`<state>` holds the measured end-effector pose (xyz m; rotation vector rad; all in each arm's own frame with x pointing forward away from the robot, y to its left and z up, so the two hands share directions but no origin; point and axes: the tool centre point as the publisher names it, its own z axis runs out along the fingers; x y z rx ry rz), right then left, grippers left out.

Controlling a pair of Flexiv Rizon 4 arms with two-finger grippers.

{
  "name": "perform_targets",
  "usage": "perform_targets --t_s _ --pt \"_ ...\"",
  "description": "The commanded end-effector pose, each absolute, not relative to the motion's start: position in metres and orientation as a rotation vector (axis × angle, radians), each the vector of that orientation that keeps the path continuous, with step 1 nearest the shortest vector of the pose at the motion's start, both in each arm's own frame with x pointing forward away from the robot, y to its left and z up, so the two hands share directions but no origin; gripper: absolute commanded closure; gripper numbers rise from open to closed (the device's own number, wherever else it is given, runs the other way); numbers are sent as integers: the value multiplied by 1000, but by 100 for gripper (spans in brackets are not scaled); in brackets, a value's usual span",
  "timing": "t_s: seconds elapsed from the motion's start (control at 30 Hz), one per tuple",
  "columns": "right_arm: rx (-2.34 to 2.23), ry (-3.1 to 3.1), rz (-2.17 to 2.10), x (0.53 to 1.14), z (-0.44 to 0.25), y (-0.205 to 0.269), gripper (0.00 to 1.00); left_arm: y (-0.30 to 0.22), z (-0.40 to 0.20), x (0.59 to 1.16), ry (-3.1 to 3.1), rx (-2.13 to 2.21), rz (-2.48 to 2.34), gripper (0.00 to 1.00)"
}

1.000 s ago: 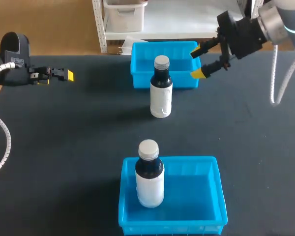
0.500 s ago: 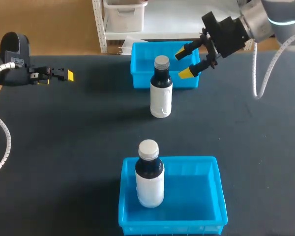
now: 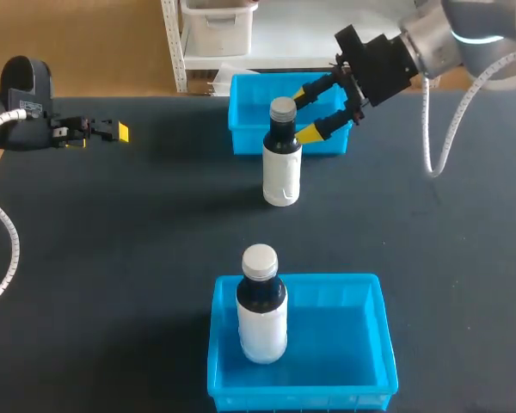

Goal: Pick up the bottle, and place it in the far bin if it is heavy, or in the near bin if it is light.

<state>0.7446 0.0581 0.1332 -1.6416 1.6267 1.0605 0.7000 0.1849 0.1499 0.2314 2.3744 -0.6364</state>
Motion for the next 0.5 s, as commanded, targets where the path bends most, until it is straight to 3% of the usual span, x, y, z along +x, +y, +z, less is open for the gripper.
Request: perform_targets --t_s 0.03,0.5 --pt "-1639 1638 1036 740 131 69 0 185 150 700 2374 231 -636 0" --pt "-1635 1643 1066 742 124 81 0 185 150 700 2374 231 -636 0"
